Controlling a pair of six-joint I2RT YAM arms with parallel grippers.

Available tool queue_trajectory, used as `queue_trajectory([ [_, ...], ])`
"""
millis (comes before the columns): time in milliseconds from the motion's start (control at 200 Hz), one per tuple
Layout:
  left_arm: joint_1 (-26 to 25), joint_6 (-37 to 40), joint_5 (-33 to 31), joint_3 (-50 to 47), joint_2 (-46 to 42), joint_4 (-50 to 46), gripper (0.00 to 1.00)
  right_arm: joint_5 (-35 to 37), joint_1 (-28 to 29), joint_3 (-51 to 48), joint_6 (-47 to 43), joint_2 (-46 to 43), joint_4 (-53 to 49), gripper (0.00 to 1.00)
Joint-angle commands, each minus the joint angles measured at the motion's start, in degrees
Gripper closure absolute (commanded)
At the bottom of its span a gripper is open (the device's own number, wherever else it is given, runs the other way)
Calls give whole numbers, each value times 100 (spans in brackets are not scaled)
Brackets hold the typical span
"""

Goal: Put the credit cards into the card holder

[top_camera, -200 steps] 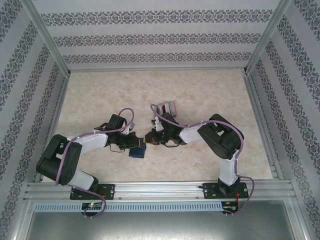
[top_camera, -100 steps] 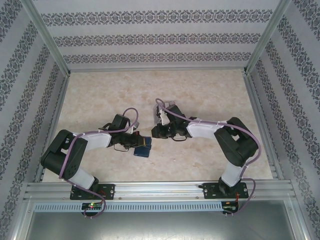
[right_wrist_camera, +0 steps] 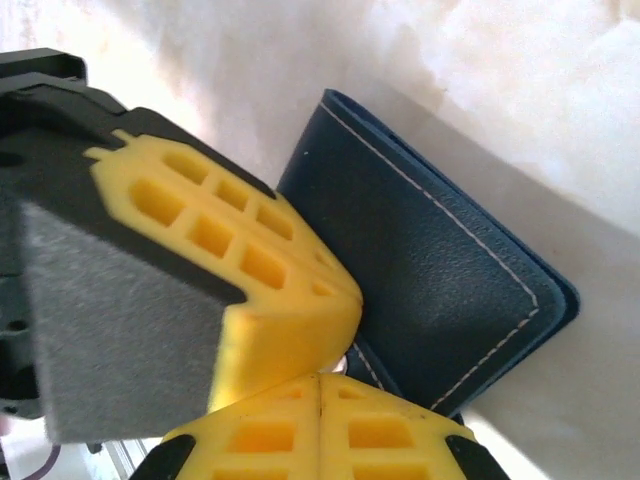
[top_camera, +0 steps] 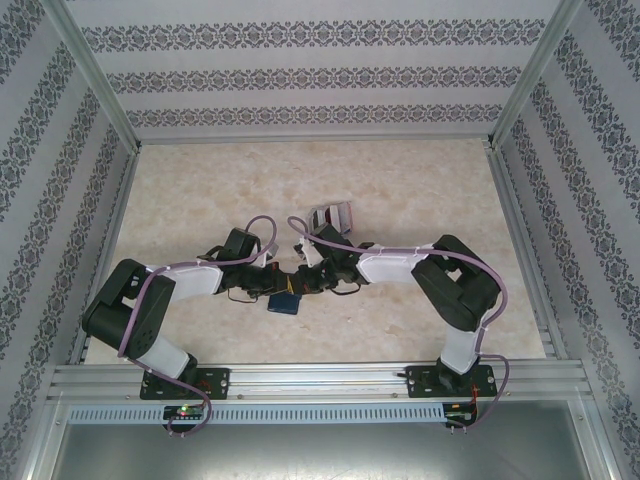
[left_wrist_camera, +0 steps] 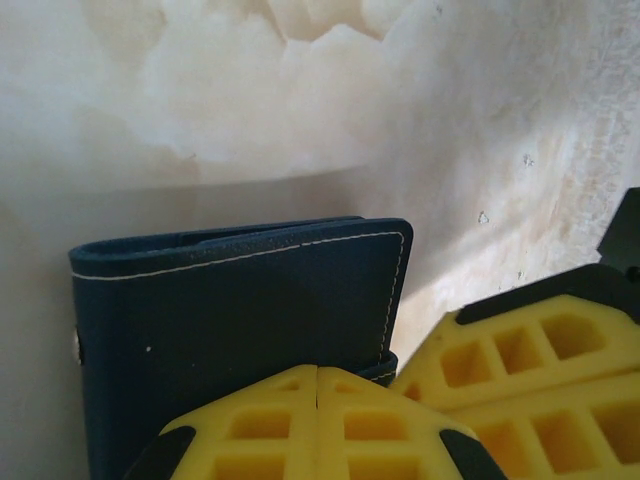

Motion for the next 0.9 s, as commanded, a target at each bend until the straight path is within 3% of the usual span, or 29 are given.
queue_trajectory([
  [0, -141, -55, -418, -190, 279, -629, 100, -124, 52, 136, 90, 204, 262, 92],
  [170, -135, -117, -398, -195, 255, -583, 100, 29, 143, 123, -298, 294, -52, 93],
  [240, -128, -194, -352, -139, 228, -576, 91, 149, 196, 151, -635, 333, -300, 94],
  [470, 16, -442, -196, 98, -52, -614, 77, 398, 219, 211, -1141, 540, -712, 95],
  [784, 352, -830, -68, 100, -558, -527, 76, 53, 204, 211, -1024, 388, -424, 93],
  [894, 610, -958, -193, 42, -776, -764, 85, -215, 163, 210, -776, 260, -29, 87],
])
